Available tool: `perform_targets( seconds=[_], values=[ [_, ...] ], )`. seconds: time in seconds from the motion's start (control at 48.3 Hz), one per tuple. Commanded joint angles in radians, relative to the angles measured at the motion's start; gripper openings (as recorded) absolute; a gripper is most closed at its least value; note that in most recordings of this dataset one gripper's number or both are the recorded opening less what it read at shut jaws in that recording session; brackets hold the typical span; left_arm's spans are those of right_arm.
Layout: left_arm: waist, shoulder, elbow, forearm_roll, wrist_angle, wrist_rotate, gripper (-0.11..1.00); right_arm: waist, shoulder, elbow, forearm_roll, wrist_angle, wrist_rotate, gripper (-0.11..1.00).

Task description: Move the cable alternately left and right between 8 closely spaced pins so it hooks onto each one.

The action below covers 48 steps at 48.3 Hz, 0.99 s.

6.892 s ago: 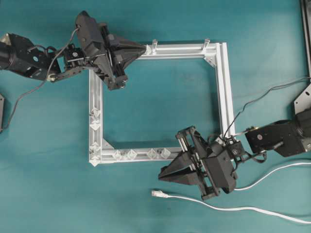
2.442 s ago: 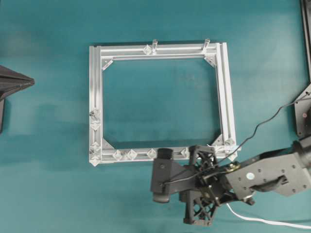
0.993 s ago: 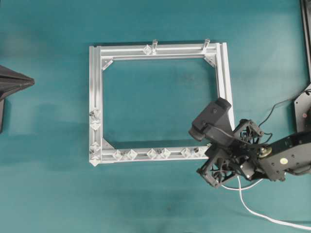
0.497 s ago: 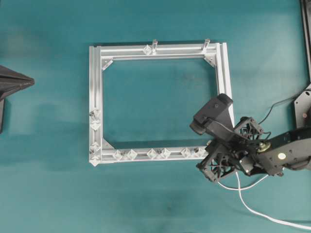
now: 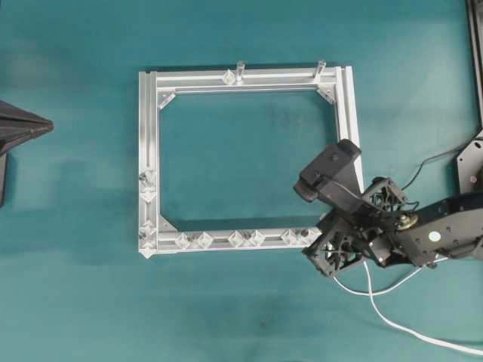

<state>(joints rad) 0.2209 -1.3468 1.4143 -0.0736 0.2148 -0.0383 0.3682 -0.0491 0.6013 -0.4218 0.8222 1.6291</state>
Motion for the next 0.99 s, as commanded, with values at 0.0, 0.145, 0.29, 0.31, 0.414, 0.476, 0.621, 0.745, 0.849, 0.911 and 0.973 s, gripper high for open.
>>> perform_targets(
  seconds=[0.0,0.145,0.29,0.31,0.414,0.476,0.621,0.745,0.849,0.911,0.973],
  values=[
    [0.008,0.008,-0.008,0.002,-0.009,-0.009,0.01,-0.012,-0.025,-0.009,-0.005,-0.003,-0.002,0.19],
    [0.011,0.008,-0.006,0.002,-0.009,-0.009,0.01,-0.046,-0.025,-0.005,-0.006,-0.003,-0.002,0.19],
    [0.012,0.008,-0.006,0.002,-0.009,-0.009,0.01,-0.097,-0.025,-0.005,-0.005,-0.003,-0.009,0.19],
    [0.012,0.008,-0.006,0.002,-0.009,-0.009,0.01,-0.104,-0.025,-0.005,-0.005,-0.003,-0.009,0.19],
    [0.012,0.008,-0.006,0.002,-0.009,-0.009,0.01,-0.140,-0.025,-0.005,-0.006,-0.006,-0.011,0.19],
    [0.012,0.008,-0.006,0.002,-0.009,-0.009,0.01,-0.161,-0.025,-0.003,-0.006,-0.020,-0.012,0.19],
    [0.012,0.008,-0.006,0.002,-0.009,-0.009,0.01,-0.195,-0.021,0.005,-0.006,-0.069,-0.012,0.19],
    [0.012,0.008,-0.006,0.002,-0.009,-0.009,0.01,-0.212,-0.008,-0.005,-0.006,-0.106,-0.012,0.19],
    [0.012,0.008,-0.006,0.002,-0.009,-0.009,0.01,-0.218,0.012,-0.021,-0.008,-0.117,-0.014,0.19],
    [0.014,0.008,-0.006,0.002,-0.009,-0.009,0.01,-0.221,0.031,-0.041,-0.008,-0.117,-0.014,0.19],
    [0.012,0.008,-0.006,0.002,-0.009,-0.009,0.01,-0.224,0.048,-0.064,-0.008,-0.117,-0.015,0.19]
  ],
)
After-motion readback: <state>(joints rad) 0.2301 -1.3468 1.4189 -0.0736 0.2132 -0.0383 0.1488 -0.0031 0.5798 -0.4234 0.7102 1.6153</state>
